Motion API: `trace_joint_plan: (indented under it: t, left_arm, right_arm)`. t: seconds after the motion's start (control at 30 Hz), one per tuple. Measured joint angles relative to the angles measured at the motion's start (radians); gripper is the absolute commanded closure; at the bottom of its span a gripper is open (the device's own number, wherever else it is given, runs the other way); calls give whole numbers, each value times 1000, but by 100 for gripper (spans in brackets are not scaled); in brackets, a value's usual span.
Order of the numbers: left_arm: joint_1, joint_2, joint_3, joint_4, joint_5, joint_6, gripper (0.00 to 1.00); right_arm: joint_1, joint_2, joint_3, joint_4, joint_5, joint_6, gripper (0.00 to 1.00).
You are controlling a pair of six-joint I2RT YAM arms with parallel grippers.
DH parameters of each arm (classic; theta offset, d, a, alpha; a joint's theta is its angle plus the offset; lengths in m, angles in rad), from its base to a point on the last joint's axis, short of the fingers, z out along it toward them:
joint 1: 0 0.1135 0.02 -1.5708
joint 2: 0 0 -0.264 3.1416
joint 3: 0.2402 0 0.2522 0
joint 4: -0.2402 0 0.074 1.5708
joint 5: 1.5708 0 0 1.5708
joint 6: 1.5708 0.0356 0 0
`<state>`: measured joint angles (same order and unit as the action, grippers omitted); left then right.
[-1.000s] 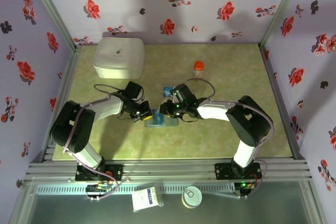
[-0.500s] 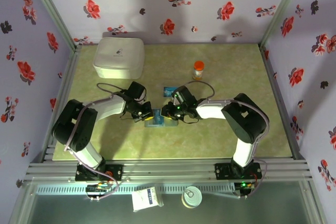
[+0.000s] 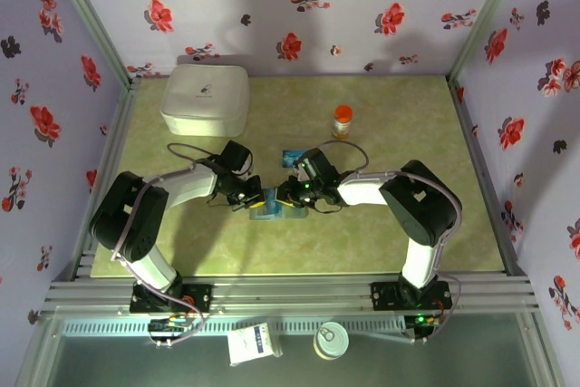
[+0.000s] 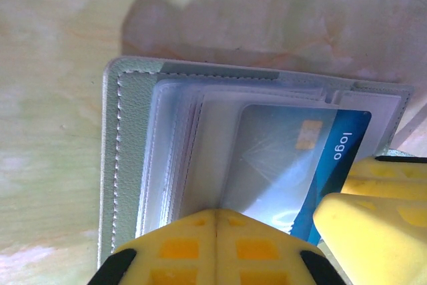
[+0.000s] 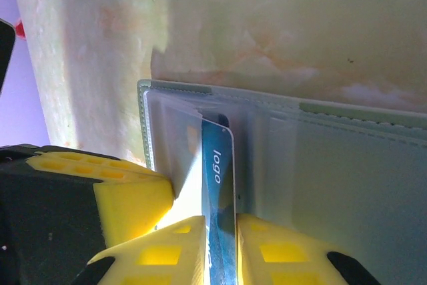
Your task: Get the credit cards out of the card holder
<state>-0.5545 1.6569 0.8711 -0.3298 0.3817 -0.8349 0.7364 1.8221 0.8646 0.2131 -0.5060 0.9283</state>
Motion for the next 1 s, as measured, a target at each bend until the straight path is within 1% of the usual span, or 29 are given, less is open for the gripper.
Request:
trace_joint_plan:
  t: [0.1, 0.23, 0.3, 0.5, 0.8, 0.9, 1.0]
  left_arm:
    - [0, 0, 0, 0, 0, 0, 98]
    - [0, 0, 0, 0, 0, 0, 98]
    - [0, 0, 0, 0, 0, 0, 98]
    - [0, 0, 0, 2, 0, 0, 98]
    - [0, -11, -3, 6, -9, -4, 96]
    - [0, -27, -3, 6, -15, -5, 94]
    - [0, -58, -3, 3, -16, -5, 93]
  right_arm:
    - [0, 0, -3, 1, 0, 0, 86]
    - [0, -1, -10, 8, 0, 0, 88]
    - [-1, -5, -16, 8, 1, 0, 90]
    - [-13, -64, -43, -5, 9, -9, 93]
    - [-47, -180, -66, -128, 40, -72, 97]
    - [-56, -209, -60, -194, 55, -119, 97]
    - [-63, -219, -22, -291, 70, -202, 98]
